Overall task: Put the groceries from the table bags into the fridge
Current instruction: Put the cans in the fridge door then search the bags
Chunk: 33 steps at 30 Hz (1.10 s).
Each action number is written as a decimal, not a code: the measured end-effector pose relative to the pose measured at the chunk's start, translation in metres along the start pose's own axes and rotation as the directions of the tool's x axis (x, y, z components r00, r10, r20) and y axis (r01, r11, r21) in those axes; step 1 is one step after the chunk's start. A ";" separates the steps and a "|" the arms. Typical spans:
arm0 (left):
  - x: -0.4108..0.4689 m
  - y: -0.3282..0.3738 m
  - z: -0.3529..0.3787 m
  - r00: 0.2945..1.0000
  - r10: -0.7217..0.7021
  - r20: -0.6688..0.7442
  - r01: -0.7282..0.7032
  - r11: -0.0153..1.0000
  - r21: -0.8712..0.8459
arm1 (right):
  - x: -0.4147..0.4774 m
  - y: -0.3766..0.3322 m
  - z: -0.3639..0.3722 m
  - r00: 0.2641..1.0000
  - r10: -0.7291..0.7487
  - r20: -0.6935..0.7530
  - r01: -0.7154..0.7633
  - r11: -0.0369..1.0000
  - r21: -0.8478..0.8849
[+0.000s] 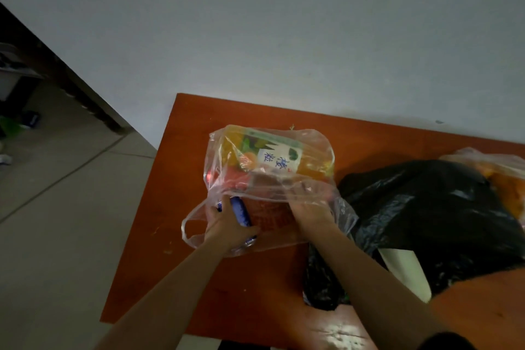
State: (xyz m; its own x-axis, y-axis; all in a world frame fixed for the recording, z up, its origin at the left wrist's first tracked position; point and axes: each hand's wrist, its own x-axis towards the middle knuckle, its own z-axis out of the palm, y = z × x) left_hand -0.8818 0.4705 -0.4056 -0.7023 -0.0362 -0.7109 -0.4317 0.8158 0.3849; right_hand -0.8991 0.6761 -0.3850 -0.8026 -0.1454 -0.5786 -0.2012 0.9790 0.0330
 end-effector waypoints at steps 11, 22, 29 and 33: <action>-0.054 0.004 0.011 0.960 0.158 -0.230 -0.179 0.981 -0.077 | -0.038 0.016 -0.012 0.979 0.133 -0.156 -0.044 0.880 0.472; -0.152 0.022 0.002 0.728 0.223 -0.648 -0.420 0.893 -0.164 | -0.104 0.016 -0.027 0.897 -0.082 -0.435 0.316 0.805 0.502; -0.187 0.073 -0.030 0.508 0.381 -0.773 -0.652 0.757 -0.055 | -0.174 0.054 -0.051 0.751 0.085 -0.655 0.362 0.777 0.516; -0.196 0.125 -0.042 0.399 0.582 -0.709 -0.816 0.578 0.016 | -0.217 0.088 -0.060 0.633 0.311 -0.709 0.255 0.781 0.571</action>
State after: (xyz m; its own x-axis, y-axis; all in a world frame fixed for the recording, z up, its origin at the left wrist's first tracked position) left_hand -0.8225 0.5555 -0.1936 -0.9325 0.0510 0.3576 0.3321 0.5106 0.7931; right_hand -0.7763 0.7851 -0.2073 -0.9689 0.1111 0.2213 -0.0413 0.8088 -0.5867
